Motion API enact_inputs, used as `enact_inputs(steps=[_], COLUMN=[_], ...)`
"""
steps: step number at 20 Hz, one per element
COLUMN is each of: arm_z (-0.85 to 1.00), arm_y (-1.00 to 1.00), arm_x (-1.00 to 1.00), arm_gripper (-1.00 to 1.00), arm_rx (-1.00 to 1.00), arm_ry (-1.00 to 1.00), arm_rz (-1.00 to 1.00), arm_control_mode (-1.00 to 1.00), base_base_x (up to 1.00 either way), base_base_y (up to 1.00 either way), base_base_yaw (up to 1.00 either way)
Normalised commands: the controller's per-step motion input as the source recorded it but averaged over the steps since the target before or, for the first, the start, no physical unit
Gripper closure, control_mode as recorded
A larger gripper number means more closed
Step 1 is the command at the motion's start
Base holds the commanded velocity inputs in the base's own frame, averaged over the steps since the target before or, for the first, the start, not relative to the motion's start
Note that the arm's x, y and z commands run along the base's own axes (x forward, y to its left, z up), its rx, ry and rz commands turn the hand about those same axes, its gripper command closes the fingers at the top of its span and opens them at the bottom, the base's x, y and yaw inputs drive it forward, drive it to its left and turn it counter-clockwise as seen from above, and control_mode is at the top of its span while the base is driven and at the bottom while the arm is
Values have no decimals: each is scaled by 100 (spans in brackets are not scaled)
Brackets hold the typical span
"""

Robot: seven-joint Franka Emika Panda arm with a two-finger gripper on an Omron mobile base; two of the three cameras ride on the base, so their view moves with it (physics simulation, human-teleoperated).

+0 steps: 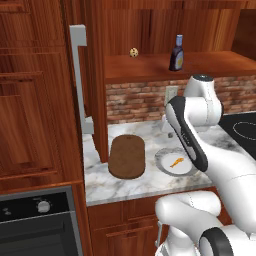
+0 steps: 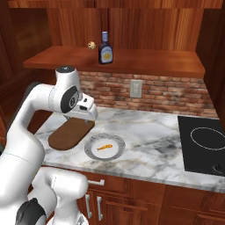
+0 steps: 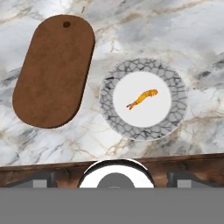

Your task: Pick the shrimp from the plate and place it on the cutting board. Then pick the condiment bottle from the cabinet and place it next to the cutting board.

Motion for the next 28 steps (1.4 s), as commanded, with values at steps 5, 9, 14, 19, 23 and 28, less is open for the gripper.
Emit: enact_inputs(steps=[5,9,14,19,23,28], arm_z=[-17,-15,-12,-10,-7,-9], arm_y=[-13,-15,-16,-14,-11,-10], arm_x=[-1,0,0,0,0,0], arm_gripper=[-100,-100,-100,-100,-100,-100], arm_rx=[0,0,1,4,7,8], arm_ry=[0,0,0,0,0,0], arm_rz=[-8,-11,-13,-14,-13,-12], arm_control_mode=[-100,-100,-100,-100,-100,-100], base_base_x=[0,0,0,0,0,0], base_base_y=[0,0,0,0,0,0], base_base_yaw=[0,0,0,0,0,0])
